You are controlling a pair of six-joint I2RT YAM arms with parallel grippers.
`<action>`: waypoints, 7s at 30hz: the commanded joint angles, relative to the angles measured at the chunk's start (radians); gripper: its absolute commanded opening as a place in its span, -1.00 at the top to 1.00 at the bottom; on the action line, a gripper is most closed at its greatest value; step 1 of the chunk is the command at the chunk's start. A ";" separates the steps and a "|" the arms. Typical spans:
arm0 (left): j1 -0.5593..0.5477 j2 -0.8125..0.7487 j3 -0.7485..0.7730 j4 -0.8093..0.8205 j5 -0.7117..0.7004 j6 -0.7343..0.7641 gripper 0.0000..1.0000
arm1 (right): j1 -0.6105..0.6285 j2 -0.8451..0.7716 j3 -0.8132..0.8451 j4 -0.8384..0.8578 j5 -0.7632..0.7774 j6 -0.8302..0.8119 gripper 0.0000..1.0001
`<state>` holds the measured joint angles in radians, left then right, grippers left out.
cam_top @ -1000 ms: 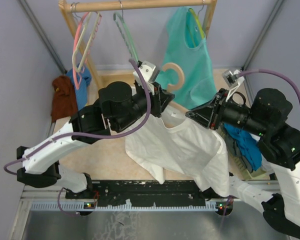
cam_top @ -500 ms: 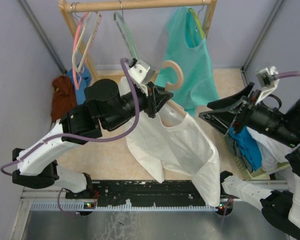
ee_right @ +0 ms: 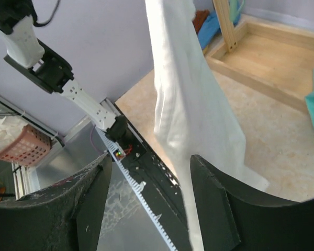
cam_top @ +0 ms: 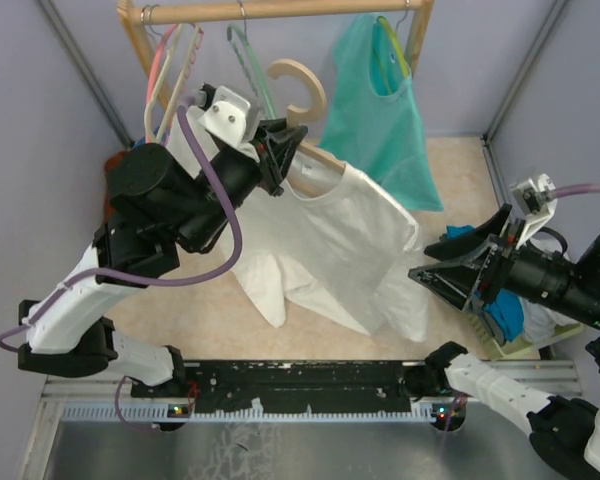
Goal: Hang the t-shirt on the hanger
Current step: Place the T-shirt on the hanger, then place the hanger at the clothesline.
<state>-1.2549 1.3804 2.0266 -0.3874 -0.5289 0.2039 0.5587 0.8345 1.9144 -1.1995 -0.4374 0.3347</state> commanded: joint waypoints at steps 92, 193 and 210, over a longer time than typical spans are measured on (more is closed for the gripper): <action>-0.014 0.074 0.231 -0.070 0.141 -0.069 0.70 | -0.002 0.144 0.360 0.128 0.157 -0.071 -0.07; -0.015 -0.233 -0.166 -0.029 -0.098 -0.140 -0.02 | -0.002 0.106 0.333 0.152 0.285 -0.066 1.00; -0.014 -0.298 -0.205 -0.060 -0.122 -0.143 0.00 | -0.002 0.070 0.398 0.302 0.478 -0.087 1.00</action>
<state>-1.2701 1.1019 1.8339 -0.4473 -0.6300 0.0669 0.5579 0.8803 2.3070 -0.9791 -0.0120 0.2592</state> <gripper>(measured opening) 0.503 0.077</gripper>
